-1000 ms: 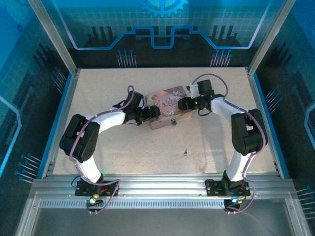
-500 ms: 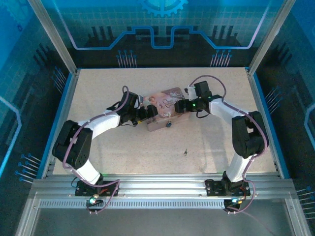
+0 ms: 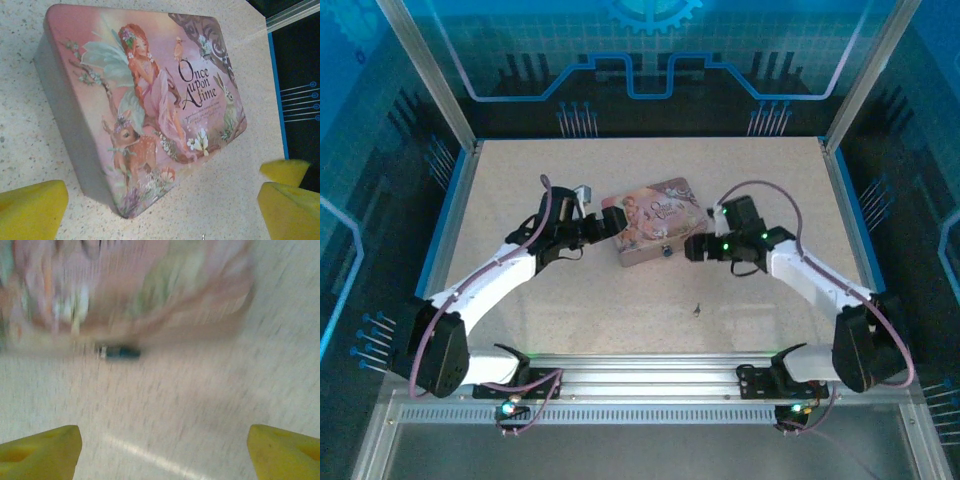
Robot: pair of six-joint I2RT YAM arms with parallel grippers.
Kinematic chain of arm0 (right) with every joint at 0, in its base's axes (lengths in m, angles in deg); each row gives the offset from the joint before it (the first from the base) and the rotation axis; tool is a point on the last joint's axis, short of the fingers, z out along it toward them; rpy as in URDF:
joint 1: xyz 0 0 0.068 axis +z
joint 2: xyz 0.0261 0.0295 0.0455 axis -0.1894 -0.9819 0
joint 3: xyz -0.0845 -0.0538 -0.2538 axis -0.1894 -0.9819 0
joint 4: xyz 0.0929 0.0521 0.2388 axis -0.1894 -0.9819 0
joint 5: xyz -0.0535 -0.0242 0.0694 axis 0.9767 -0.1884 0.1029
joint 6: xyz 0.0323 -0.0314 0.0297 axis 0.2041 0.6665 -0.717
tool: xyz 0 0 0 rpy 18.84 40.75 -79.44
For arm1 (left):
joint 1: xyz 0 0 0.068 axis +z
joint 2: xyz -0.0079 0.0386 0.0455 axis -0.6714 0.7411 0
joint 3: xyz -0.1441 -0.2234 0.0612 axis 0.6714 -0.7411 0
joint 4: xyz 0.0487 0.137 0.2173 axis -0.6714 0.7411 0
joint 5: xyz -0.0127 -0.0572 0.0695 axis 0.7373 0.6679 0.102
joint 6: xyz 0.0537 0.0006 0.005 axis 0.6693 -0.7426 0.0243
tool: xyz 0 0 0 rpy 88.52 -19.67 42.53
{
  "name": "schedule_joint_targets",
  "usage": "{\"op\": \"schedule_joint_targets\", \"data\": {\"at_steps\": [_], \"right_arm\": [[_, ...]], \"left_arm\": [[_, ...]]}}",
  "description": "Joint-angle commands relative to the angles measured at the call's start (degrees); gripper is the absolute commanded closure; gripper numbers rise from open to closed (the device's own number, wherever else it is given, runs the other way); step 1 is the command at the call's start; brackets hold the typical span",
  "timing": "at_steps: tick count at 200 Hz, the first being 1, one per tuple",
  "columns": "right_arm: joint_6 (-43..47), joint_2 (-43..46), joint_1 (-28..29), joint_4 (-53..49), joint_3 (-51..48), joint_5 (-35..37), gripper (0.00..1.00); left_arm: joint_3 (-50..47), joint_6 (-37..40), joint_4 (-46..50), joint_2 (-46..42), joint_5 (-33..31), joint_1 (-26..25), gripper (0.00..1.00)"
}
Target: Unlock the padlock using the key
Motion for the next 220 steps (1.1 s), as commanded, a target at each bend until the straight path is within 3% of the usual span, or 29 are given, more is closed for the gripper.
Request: {"op": "schedule_joint_targets", "data": {"at_steps": [1,39,78,154,220], "right_arm": [[-5.8,3.4,5.0,-7.7,-4.3,5.3,0.16],[-11.1,6.5,10.8,-10.0,-10.1,9.4,0.21],[-14.0,4.2,15.2,-9.8,-10.7,11.2,0.24],[-13.8,-7.3,20.4,-8.6,-4.0,14.2,0.31],[-14.7,-12.2,20.9,-10.0,-3.6,14.3,0.38]], "left_arm": [[-1.9,0.5,1.6,-2.6,-0.4,0.4,0.01],[-3.0,0.5,1.7,-3.5,0.7,0.4,0.01],[-3.6,0.2,1.1,-3.4,1.3,0.4,0.01],[-4.3,0.1,0.8,-3.5,1.3,0.5,0.01],[-4.3,0.2,1.1,-3.5,1.4,0.5,0.01]]}}
